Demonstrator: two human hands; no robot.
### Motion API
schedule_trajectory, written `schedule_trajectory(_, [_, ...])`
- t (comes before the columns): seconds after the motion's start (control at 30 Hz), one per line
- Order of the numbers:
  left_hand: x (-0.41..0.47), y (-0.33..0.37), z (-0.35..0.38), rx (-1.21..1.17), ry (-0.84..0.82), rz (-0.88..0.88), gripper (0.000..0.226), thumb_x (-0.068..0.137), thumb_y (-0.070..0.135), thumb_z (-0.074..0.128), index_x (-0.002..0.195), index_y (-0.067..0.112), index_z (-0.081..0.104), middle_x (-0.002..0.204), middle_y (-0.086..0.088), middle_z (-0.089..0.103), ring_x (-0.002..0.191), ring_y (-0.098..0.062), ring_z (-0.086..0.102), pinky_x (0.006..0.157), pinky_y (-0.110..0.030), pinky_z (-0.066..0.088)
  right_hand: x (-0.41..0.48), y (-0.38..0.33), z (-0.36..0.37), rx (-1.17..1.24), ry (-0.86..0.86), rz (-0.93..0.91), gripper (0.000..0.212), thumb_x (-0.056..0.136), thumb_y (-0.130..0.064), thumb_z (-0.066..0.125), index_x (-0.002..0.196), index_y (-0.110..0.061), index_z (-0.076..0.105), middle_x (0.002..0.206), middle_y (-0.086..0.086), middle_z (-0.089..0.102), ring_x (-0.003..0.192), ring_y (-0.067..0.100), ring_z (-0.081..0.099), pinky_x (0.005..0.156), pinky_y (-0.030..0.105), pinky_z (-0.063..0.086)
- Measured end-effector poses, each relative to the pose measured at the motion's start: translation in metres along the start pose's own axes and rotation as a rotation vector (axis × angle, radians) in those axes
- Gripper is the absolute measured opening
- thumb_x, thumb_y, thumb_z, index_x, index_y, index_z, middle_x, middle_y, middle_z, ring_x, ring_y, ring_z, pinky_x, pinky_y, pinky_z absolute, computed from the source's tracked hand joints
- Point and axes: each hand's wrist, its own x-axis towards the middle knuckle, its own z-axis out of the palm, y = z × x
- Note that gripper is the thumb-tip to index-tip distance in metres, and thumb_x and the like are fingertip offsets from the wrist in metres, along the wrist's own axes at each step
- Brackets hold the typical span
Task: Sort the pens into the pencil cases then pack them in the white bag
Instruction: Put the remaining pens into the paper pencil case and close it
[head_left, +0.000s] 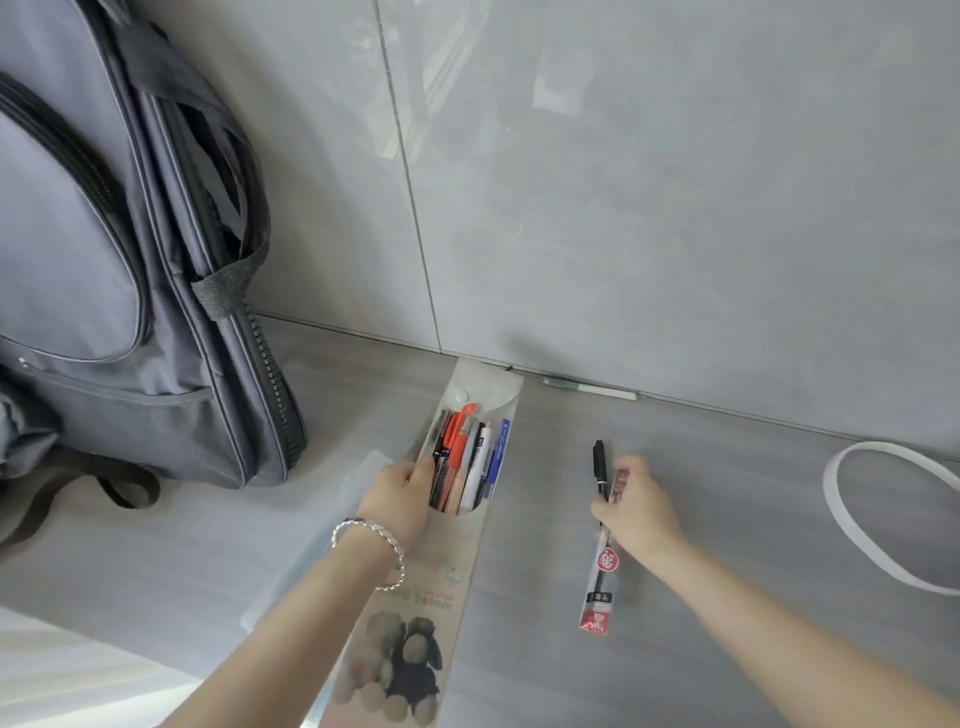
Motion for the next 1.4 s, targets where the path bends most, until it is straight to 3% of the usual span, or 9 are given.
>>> schedule_trajectory(0.27, [-0.026, 0.02, 0.039, 0.101, -0.125, 0.092, 0.04, 0.097, 0.031, 0.035, 0.061, 0.013, 0.032, 0.058, 0.0, 0.033, 0.053, -0.016, 0.031, 0.051, -0.028, 0.026, -0.06, -0.051, -0.067, 0.748, 0.11, -0.332, 0.074, 0.079, 0.008, 0.052, 0.121, -0.048, 0.03, 0.087, 0.002, 0.059, 0.04, 0.016, 0.054, 0.043, 0.025, 0.045])
schedule_trajectory(0.47, [-0.045, 0.032, 0.065, 0.128, -0.217, 0.209, 0.037, 0.097, 0.035, 0.036, 0.068, 0.012, 0.04, 0.059, 0.002, 0.036, 0.055, -0.015, 0.033, 0.053, -0.026, 0.028, -0.067, -0.036, -0.048, 0.645, 0.095, -0.339, 0.07, 0.07, -0.009, 0.063, 0.113, -0.057, 0.036, 0.101, 0.002, 0.064, 0.063, 0.025, 0.064, 0.061, 0.037, 0.055])
schedule_trajectory(0.6, [-0.052, 0.035, 0.072, 0.078, -0.189, 0.218, 0.038, 0.096, 0.034, 0.038, 0.068, 0.01, 0.04, 0.057, 0.003, 0.035, 0.052, -0.013, 0.031, 0.051, -0.025, 0.027, -0.074, -0.017, -0.043, 0.531, 0.086, -0.352, 0.054, 0.078, -0.011, 0.07, 0.122, -0.031, 0.044, 0.08, -0.007, 0.065, 0.051, 0.017, 0.063, 0.053, 0.028, 0.053])
schedule_trajectory(0.77, [-0.058, 0.031, 0.078, 0.042, -0.179, 0.182, 0.038, 0.096, 0.031, 0.039, 0.064, 0.011, 0.037, 0.056, 0.002, 0.034, 0.052, -0.014, 0.03, 0.05, -0.025, 0.025, -0.076, -0.005, -0.053, 0.281, 0.141, -0.336, 0.067, 0.068, -0.031, 0.08, 0.126, -0.025, 0.049, 0.11, -0.008, 0.06, 0.095, 0.027, 0.064, 0.087, 0.04, 0.052])
schedule_trajectory(0.87, [-0.065, 0.033, 0.084, 0.046, -0.186, 0.208, 0.039, 0.096, 0.031, 0.039, 0.061, 0.013, 0.037, 0.055, 0.004, 0.034, 0.051, -0.012, 0.03, 0.044, -0.019, 0.026, -0.076, -0.002, -0.056, 0.176, 0.121, -0.371, 0.071, 0.065, -0.032, 0.082, 0.127, -0.018, 0.051, 0.121, -0.003, 0.054, 0.112, 0.014, 0.052, 0.094, 0.02, 0.039])
schedule_trajectory(1.0, [-0.07, 0.036, 0.084, -0.017, -0.175, 0.225, 0.039, 0.096, 0.029, 0.04, 0.06, 0.014, 0.036, 0.054, 0.003, 0.033, 0.051, -0.012, 0.029, 0.046, -0.019, 0.025, -0.081, -0.003, -0.062, 0.095, 0.137, -0.488, 0.058, 0.065, -0.032, 0.081, 0.117, -0.017, 0.06, 0.105, -0.01, 0.05, 0.096, 0.002, 0.048, 0.076, -0.004, 0.03])
schedule_trajectory(1.1, [-0.07, 0.036, 0.079, -0.024, -0.149, 0.24, 0.042, 0.097, 0.028, 0.04, 0.057, 0.014, 0.035, 0.053, 0.003, 0.032, 0.051, -0.012, 0.029, 0.043, -0.018, 0.026, -0.084, -0.003, -0.067, 0.135, 0.129, -0.543, 0.044, 0.076, -0.029, 0.073, 0.118, -0.02, 0.061, 0.099, -0.011, 0.052, 0.079, -0.003, 0.051, 0.076, 0.008, 0.041])
schedule_trajectory(1.23, [-0.067, 0.038, 0.071, -0.001, -0.123, 0.242, 0.044, 0.097, 0.03, 0.038, 0.057, 0.015, 0.032, 0.053, 0.004, 0.031, 0.05, -0.012, 0.029, 0.045, -0.02, 0.024, -0.083, -0.008, -0.086, 0.584, 0.304, -0.392, 0.023, 0.097, -0.014, 0.041, 0.115, -0.019, 0.056, 0.073, -0.002, 0.053, 0.039, 0.001, 0.048, 0.043, 0.009, 0.036])
schedule_trajectory(1.4, [-0.071, 0.036, 0.072, 0.03, -0.16, 0.267, 0.043, 0.097, 0.032, 0.038, 0.058, 0.015, 0.035, 0.052, 0.004, 0.032, 0.049, -0.012, 0.029, 0.041, -0.016, 0.025, -0.081, -0.025, -0.107, 1.124, 0.479, -0.31, 0.035, 0.098, 0.001, 0.031, 0.097, -0.022, 0.058, 0.067, 0.003, 0.046, 0.044, 0.001, 0.044, 0.042, 0.012, 0.034])
